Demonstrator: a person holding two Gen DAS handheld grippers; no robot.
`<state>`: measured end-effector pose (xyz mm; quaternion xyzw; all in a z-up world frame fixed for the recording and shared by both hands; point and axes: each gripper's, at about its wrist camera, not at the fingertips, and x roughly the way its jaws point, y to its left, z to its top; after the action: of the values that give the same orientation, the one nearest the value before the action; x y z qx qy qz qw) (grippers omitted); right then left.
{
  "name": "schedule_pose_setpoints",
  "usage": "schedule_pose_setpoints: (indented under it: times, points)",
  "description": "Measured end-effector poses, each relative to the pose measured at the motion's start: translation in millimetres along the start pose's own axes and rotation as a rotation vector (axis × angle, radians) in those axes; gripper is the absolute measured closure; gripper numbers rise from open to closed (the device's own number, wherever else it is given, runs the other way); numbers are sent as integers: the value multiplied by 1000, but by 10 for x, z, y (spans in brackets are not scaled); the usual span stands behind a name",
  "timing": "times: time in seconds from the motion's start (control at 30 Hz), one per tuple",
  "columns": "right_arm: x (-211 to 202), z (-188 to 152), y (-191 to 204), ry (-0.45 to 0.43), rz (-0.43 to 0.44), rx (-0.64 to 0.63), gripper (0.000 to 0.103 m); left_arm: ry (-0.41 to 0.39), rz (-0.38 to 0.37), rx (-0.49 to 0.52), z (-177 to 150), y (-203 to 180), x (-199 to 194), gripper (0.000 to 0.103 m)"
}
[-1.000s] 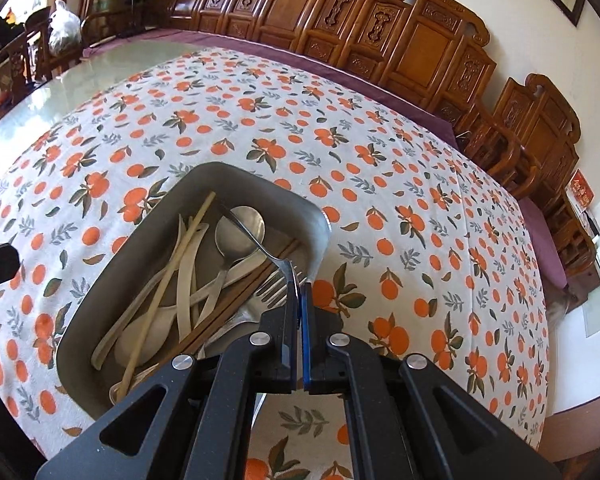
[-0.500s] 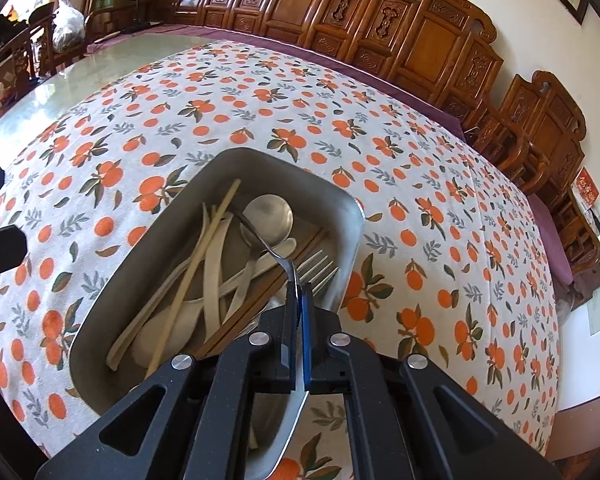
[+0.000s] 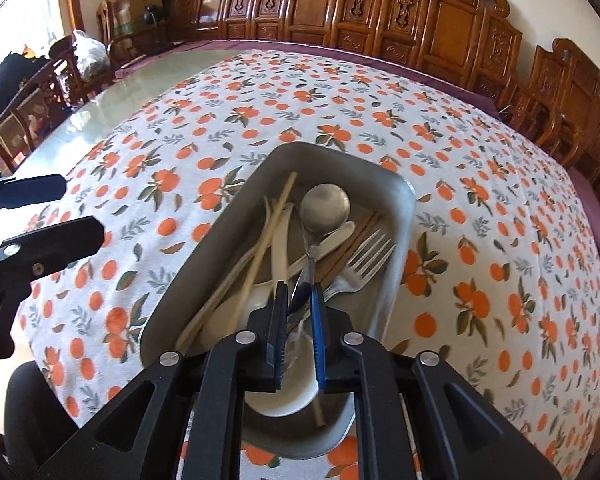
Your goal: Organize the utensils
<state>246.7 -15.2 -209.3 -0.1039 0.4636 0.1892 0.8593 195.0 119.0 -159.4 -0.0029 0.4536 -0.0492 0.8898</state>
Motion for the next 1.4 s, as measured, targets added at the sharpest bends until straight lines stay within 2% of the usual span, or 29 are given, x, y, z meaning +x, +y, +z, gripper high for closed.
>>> schedule_pose_setpoints:
  times: [0.2,0.37,0.53,0.6,0.97,1.13,1.33,1.4]
  points:
    - [-18,-49,2,-10,105,17,83,1,1,-1,-5,0,7,27]
    - [-96,-95,10,-48,143,-7,82,5,5,1,-23,10,27,27]
    - [-225,-130,21,-85,129,-42,82,4,7,2,-29,15,35,27]
    - [-286,-146,-4,-101,134,-40,78,-2,7,1,-31,17,28,27]
    - [-649,-326,-389,-174,70,22,71,-50,-13,-5,1,-198,-130,24]
    - [-845,-438,-604,-209,58,68,59,-84,-12,9,-18,-414,-257,21]
    - [-1111,-616,-824,-255,32,123,36,-116,-17,36,-55,-721,-423,8]
    - [-1191,-668,-891,-266,19,141,22,-118,-18,41,-76,-800,-454,8]
